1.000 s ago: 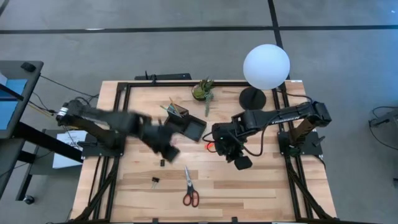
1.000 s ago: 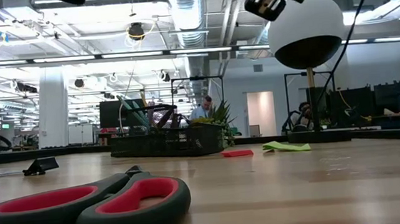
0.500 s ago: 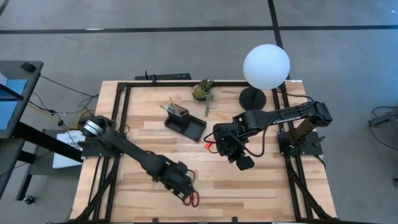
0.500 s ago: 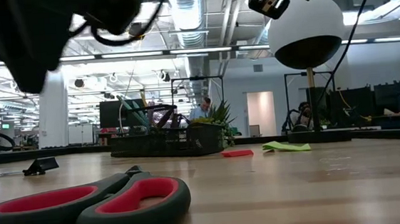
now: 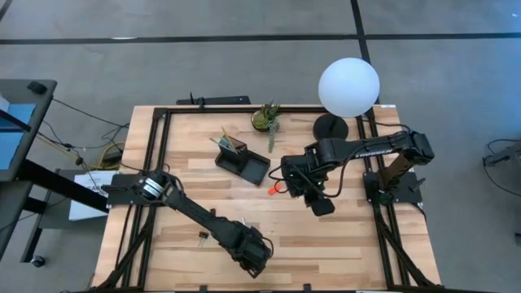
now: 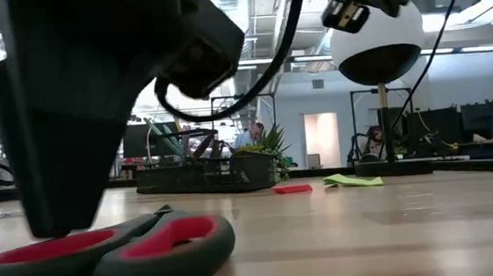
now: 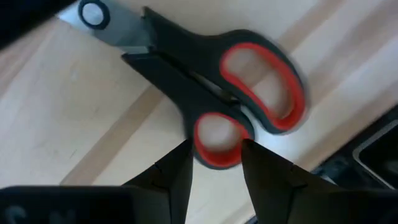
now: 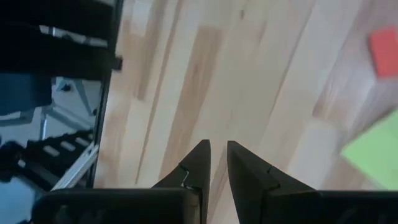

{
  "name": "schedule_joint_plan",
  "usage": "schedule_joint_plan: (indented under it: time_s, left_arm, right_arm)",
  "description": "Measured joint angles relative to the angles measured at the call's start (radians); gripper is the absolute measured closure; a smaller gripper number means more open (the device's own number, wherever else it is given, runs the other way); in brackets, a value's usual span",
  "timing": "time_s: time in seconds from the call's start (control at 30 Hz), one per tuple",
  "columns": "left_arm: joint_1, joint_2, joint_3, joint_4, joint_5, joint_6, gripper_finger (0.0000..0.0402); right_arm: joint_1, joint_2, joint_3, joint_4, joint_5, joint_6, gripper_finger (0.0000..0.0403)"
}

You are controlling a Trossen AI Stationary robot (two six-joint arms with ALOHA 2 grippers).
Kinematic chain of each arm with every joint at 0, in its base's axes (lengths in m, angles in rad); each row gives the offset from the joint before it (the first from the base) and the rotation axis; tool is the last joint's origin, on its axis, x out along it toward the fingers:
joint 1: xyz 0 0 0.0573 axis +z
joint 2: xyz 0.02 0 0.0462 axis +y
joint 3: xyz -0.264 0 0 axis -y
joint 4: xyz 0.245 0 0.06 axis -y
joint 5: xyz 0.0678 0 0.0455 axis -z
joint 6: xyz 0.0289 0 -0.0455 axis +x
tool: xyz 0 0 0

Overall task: Pick and place office supplies into organizer
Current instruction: Put the scissors into the black desk organizer

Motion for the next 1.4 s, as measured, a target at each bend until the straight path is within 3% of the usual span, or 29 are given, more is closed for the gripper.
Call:
schedule_joint_plan:
  time_s: [0.67, 0.77, 0.93, 1.1, 1.27, 1.4]
  left_arm:
    - [-0.002, 0.036, -0.001, -0.144, -0.014, -0.016, 0.0274]
    - [0.008, 0.049, -0.002, -0.188, 0.028, 0.016, 0.0298]
    - [0.022, 0.059, -0.004, -0.208, 0.063, 0.089, 0.0380]
    - [0.054, 0.037, 0.020, -0.231, 0.090, 0.163, 0.0388]
    - [0.097, -0.015, 0.125, -0.410, 0.084, 0.291, 0.0395]
    - [0.145, -0.045, 0.219, -0.703, 0.055, 0.420, 0.0398]
  right_arm:
    - [-0.008, 0.000, 0.000, -0.064, 0.002, -0.034, 0.0356]
    - [-0.008, 0.000, 0.000, -0.064, 0.002, -0.036, 0.0356]
    - [-0.008, 0.000, 0.000, -0.064, 0.002, -0.037, 0.0356]
    - [-0.008, 0.000, 0.000, -0.059, 0.002, -0.087, 0.0356]
    - [-0.004, 0.000, 0.000, -0.057, -0.003, -0.154, 0.0356]
    - [-0.004, -0.023, -0.001, -0.060, -0.068, -0.156, 0.0357]
